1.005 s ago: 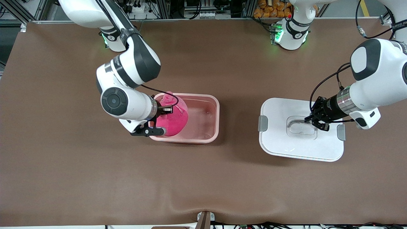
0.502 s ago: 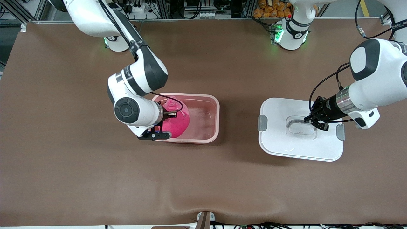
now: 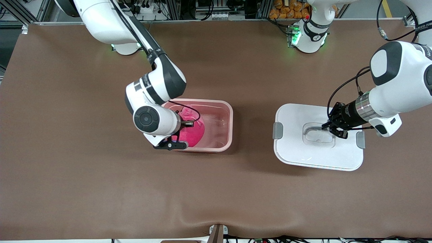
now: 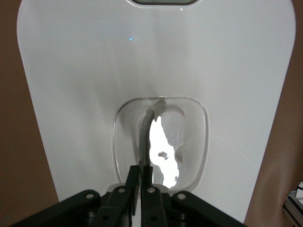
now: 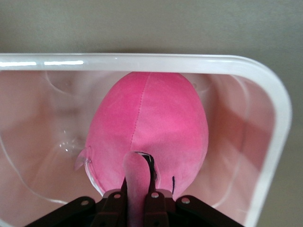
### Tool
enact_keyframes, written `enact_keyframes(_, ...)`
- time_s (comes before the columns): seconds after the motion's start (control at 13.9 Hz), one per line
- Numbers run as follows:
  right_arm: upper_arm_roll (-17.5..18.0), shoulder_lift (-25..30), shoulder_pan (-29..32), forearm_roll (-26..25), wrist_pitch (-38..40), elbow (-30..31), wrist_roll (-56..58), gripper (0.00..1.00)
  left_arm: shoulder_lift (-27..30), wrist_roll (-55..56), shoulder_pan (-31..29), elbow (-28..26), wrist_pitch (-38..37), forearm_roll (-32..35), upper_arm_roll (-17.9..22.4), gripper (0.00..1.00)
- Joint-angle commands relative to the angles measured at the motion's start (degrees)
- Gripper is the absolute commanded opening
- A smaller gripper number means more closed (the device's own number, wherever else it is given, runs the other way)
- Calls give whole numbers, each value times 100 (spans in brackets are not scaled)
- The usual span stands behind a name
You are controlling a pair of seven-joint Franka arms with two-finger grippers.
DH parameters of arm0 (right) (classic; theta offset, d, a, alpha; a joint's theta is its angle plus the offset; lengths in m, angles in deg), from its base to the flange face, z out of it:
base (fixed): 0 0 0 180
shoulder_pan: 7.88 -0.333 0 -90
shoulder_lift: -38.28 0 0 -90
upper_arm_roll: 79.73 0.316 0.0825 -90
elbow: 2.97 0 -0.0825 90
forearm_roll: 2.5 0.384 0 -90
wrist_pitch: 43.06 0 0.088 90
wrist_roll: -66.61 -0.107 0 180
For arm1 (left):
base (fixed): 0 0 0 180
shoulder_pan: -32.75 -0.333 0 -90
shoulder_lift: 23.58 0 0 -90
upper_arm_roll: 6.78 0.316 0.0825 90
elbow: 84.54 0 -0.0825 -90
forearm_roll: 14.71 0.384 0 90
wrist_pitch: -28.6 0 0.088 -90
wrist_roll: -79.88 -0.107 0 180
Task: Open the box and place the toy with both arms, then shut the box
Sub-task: 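Lower the toy into the box and open the right gripper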
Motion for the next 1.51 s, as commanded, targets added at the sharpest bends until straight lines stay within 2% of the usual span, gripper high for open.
enact_keyframes(0.0, -57, -185, -223, -138, -274, -149, -433, 0, 156, 61, -11, -110, -49, -126, -17, 0)
enact_keyframes(0.65, -49, -730, -689, -111, -1653, -149, -1497, 0, 174, 219, -11, -128, -93, -126, -114, 0)
enact_keyframes(1.08, -49, -924, -865, -120, -2016, -149, -1577, 0, 156, 219, -2, -128, -93, -126, -114, 0)
enact_keyframes(1.15, -49, -933, -865, -129, -2024, -149, -1577, 3, 156, 219, -2, -128, -85, -126, -114, 0)
enact_keyframes(1.22, -49, -950, -865, -129, -2024, -157, -1577, 17, 156, 219, -2, -128, -93, -126, -114, 0)
enact_keyframes(1.29, -49, -977, -874, -129, -2024, -166, -1577, 21, 156, 219, -2, -128, -93, -126, -114, 0)
enact_keyframes(1.44, -49, -977, -891, -129, -2024, -157, -1577, 40, 156, 228, -2, -128, -85, -126, -114, 0)
